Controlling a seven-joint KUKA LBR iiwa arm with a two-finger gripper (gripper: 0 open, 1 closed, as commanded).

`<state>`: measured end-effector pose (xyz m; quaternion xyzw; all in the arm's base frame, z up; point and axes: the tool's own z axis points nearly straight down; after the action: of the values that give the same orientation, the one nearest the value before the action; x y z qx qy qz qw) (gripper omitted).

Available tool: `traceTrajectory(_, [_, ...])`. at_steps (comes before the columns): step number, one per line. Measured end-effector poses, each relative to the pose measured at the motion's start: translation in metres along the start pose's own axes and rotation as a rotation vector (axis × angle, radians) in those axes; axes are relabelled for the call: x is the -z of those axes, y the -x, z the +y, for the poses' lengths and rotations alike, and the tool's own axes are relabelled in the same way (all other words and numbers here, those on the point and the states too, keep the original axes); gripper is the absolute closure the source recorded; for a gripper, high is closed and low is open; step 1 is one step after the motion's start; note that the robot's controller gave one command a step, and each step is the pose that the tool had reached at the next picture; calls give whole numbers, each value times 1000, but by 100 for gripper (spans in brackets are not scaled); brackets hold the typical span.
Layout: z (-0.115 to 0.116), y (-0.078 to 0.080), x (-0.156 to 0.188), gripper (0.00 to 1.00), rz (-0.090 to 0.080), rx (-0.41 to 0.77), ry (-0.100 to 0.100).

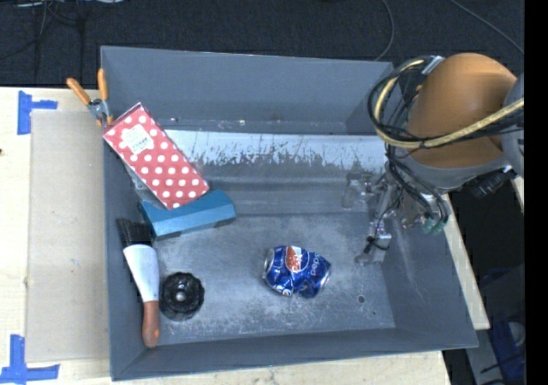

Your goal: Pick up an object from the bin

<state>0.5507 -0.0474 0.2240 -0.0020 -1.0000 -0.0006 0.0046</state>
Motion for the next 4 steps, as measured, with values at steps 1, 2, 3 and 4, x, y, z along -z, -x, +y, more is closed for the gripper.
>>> traceTrajectory(1, [0, 1, 5, 0, -8, 1, -1])
traceTrajectory(2, [8, -5, -27, 0, -13, 58, -1])
traceTrajectory(3, [35, -17, -87, 0, -10, 37, -1])
traceTrajectory(4, [60, -17, -141, 0, -13, 25, -1])
